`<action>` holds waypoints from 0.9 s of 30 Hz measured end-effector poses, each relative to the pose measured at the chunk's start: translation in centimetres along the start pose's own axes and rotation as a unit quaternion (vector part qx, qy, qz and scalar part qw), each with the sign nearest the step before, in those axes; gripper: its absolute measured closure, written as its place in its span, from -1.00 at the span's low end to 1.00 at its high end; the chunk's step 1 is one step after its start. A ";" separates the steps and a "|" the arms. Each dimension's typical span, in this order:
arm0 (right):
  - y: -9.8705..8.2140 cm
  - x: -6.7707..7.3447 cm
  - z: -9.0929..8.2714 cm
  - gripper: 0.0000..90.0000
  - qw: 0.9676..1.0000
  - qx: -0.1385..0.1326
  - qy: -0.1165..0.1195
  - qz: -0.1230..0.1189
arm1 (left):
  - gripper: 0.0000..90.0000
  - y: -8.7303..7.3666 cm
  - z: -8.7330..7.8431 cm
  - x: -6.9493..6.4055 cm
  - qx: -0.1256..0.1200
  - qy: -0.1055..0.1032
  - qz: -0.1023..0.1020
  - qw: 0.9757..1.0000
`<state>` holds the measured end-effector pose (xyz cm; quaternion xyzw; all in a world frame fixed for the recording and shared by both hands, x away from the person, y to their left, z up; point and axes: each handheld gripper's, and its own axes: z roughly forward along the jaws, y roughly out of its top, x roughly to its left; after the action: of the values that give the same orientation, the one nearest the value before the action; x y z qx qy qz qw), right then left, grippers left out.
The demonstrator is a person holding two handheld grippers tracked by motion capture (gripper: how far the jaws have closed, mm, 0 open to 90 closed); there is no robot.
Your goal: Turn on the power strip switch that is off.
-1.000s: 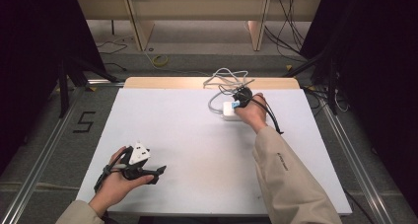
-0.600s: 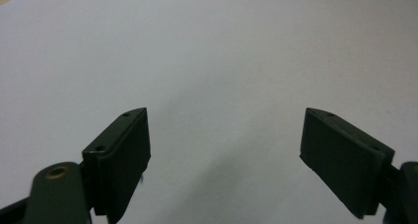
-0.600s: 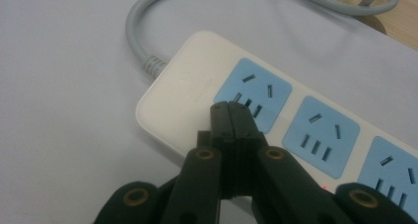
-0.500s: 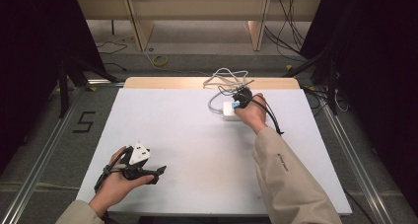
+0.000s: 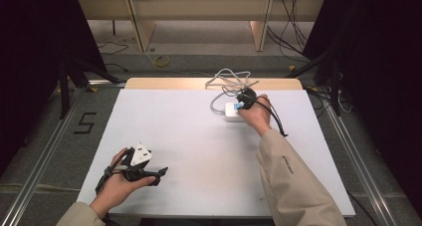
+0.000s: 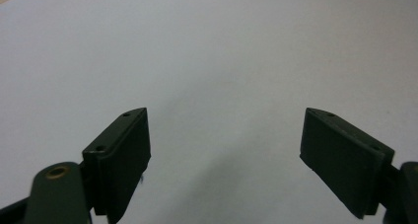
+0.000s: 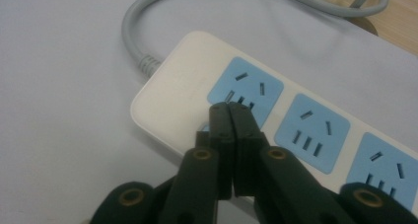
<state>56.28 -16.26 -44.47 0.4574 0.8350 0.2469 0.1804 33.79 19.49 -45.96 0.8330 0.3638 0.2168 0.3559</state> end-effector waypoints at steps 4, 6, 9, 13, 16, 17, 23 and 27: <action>-0.2 -0.3 -0.2 0.97 1.000 -0.002 0.000 0.001 | -0.58 0.0 0.0 0.0 0.000 0.000 0.000 1.000; -0.3 -0.3 -0.4 0.96 1.000 -0.005 0.002 0.004 | -0.58 0.0 0.0 0.0 0.000 0.001 0.000 1.000; -0.3 -0.4 -0.6 0.93 1.000 -0.011 0.003 0.005 | -0.58 0.0 0.0 0.0 0.001 0.001 0.001 1.000; -0.5 -0.4 -0.9 0.88 1.000 -0.016 0.006 0.006 | -0.58 0.0 0.0 0.0 0.001 0.002 0.000 1.000; -0.5 -0.5 -1.1 0.82 1.000 -0.021 0.007 0.007 | -0.58 0.0 0.0 0.0 0.000 0.001 0.000 1.000; -0.6 -0.5 -1.3 0.79 1.000 -0.022 0.006 0.007 | -0.58 0.0 0.0 0.0 0.000 0.001 0.000 1.000; -0.6 -0.6 -1.9 0.62 0.999 -0.038 0.006 0.006 | -0.58 0.0 0.0 -0.1 0.001 0.001 0.001 1.000; -0.9 -0.7 -2.1 0.51 0.999 -0.041 0.008 0.006 | -0.58 0.0 0.0 -0.1 0.002 0.002 0.001 1.000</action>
<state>54.91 -17.77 -43.17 0.4531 0.8226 0.2855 0.1909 33.78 19.42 -45.98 0.8336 0.3641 0.2178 0.3537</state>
